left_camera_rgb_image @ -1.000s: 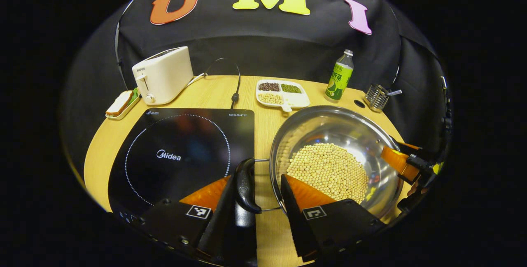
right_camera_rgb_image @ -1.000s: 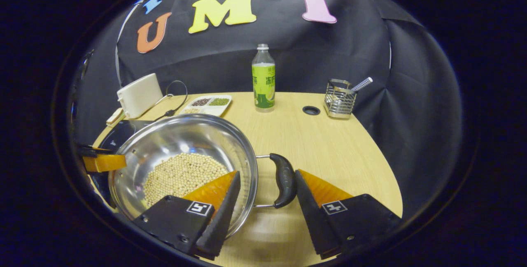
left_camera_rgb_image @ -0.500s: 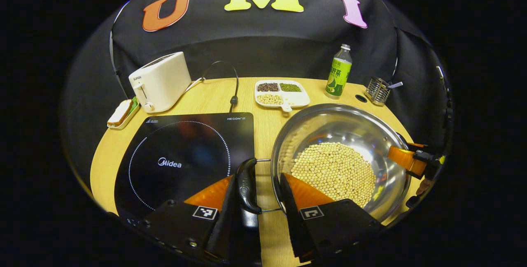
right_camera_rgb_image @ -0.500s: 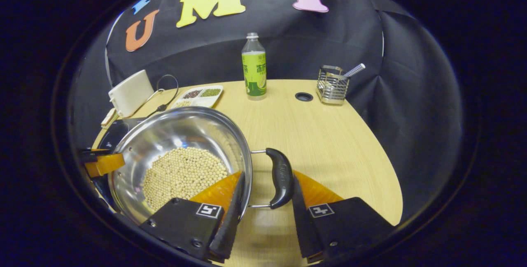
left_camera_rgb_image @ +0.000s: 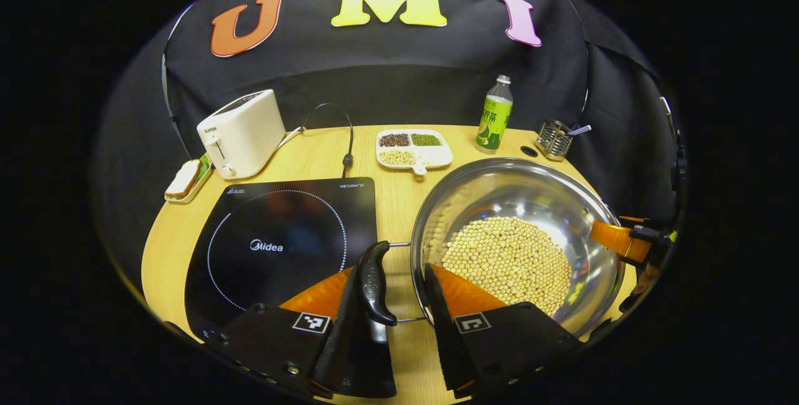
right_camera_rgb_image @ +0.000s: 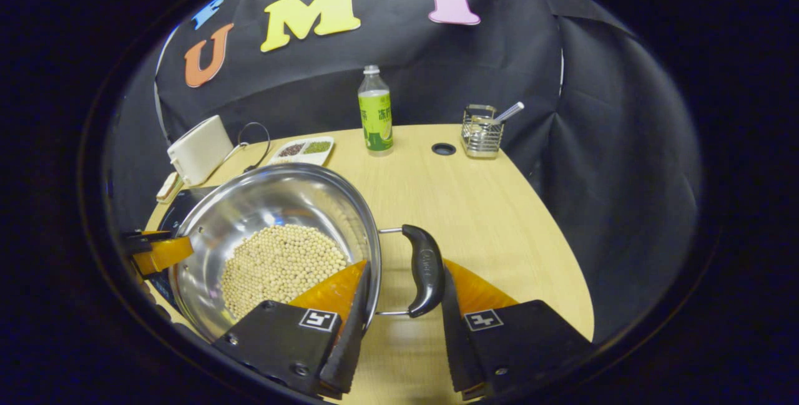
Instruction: First push the handle of the pot to place it horizontally, then grasp the pot with both hands and set it on the induction cooktop.
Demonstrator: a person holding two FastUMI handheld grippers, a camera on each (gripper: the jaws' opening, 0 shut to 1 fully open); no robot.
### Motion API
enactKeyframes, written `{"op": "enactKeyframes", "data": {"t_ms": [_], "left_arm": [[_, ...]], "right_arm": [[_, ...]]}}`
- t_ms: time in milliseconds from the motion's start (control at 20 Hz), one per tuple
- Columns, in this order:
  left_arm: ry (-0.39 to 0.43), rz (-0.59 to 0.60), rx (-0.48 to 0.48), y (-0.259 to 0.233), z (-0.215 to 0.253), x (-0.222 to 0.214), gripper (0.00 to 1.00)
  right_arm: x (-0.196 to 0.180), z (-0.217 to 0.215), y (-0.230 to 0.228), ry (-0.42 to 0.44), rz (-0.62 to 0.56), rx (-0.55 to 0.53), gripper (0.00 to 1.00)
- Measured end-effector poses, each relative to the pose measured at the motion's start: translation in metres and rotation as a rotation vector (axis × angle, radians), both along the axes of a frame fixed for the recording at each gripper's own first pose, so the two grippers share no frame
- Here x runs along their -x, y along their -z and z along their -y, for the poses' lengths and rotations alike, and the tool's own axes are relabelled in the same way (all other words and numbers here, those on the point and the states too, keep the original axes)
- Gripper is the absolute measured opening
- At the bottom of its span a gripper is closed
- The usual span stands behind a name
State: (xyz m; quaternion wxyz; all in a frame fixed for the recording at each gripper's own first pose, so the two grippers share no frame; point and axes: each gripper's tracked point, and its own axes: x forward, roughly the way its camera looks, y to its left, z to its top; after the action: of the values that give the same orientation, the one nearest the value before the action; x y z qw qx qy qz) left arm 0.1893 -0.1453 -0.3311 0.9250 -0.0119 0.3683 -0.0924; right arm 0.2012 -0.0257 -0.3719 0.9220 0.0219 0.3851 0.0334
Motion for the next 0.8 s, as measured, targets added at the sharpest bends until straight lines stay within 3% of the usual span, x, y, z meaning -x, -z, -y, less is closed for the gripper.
{"op": "enactKeyframes", "data": {"t_ms": [300, 500, 800], "left_arm": [[0.005, 0.068, 0.015, -0.063, -0.017, 0.01, 0.57], [0.006, 0.104, -0.002, -0.099, -0.037, 0.011, 0.57], [-0.013, 0.089, 0.038, -0.116, -0.077, 0.017, 0.58]], "right_arm": [[0.009, -0.011, -0.069, -0.01, 0.044, -0.022, 0.59], [0.018, -0.027, -0.094, -0.016, -0.002, -0.036, 0.6], [0.024, -0.065, -0.133, -0.049, 0.013, 0.0, 0.6]]}}
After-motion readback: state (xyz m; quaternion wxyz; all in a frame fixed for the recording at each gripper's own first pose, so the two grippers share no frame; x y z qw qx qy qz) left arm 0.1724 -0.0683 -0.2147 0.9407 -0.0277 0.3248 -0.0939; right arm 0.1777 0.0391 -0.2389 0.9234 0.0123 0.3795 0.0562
